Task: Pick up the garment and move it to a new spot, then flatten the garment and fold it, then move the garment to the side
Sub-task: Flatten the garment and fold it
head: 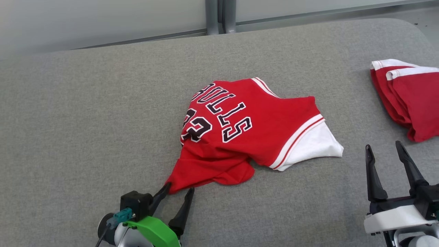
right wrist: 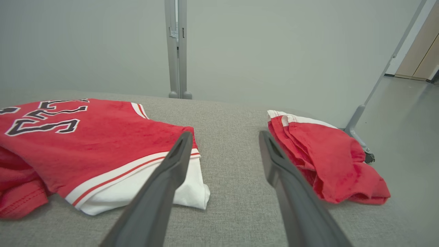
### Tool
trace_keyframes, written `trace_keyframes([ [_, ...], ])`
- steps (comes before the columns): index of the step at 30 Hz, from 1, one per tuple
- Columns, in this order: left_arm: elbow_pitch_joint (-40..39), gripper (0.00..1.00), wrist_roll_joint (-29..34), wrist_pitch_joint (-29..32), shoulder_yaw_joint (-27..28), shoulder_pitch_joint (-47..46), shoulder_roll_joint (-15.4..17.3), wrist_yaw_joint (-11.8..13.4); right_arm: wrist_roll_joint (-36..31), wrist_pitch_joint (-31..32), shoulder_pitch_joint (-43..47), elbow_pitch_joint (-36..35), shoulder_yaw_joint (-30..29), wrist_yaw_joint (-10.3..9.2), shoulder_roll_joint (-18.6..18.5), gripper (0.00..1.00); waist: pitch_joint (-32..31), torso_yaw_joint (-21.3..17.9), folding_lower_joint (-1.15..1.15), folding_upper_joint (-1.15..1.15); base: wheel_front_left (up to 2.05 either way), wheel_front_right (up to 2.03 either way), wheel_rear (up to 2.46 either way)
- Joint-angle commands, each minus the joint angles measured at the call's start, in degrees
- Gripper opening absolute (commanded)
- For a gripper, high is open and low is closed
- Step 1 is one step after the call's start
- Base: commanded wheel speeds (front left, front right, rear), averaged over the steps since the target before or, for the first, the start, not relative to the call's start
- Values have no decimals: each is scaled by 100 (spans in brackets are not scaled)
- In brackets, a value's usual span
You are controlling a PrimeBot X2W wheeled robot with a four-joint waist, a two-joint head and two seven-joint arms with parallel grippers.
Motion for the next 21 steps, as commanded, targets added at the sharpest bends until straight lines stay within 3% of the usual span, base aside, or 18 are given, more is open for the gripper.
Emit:
trace_keyframes([
  [1,22,100,8,-19,16,-98,63,6,-44,-40,23,-40,0,0,22,100,34,-139,0,69,0,0,0],
  [3,84,100,-9,6,2,-120,48,-25,-51,-52,95,-94,9,0,78,100,24,-217,0,69,0,0,0],
  [4,84,48,-35,-24,35,-155,26,-3,-56,-62,117,-118,18,0,98,100,27,-246,0,69,0,0,0],
  [5,58,8,-42,-55,54,-190,20,5,-62,-68,124,-132,17,0,120,100,28,-267,0,69,0,0,0],
  [6,17,0,-74,-56,72,-204,10,-18,-58,-75,130,-144,18,0,144,100,26,-285,0,69,0,0,0],
  [15,-697,0,-251,620,100,-263,335,77,27,-98,143,-87,39,0,279,100,-29,-341,0,69,0,0,0],
  [21,-2527,0,-485,1819,95,-300,841,296,97,-114,197,-29,-23,0,314,100,-112,-258,0,69,0,0,0],
])
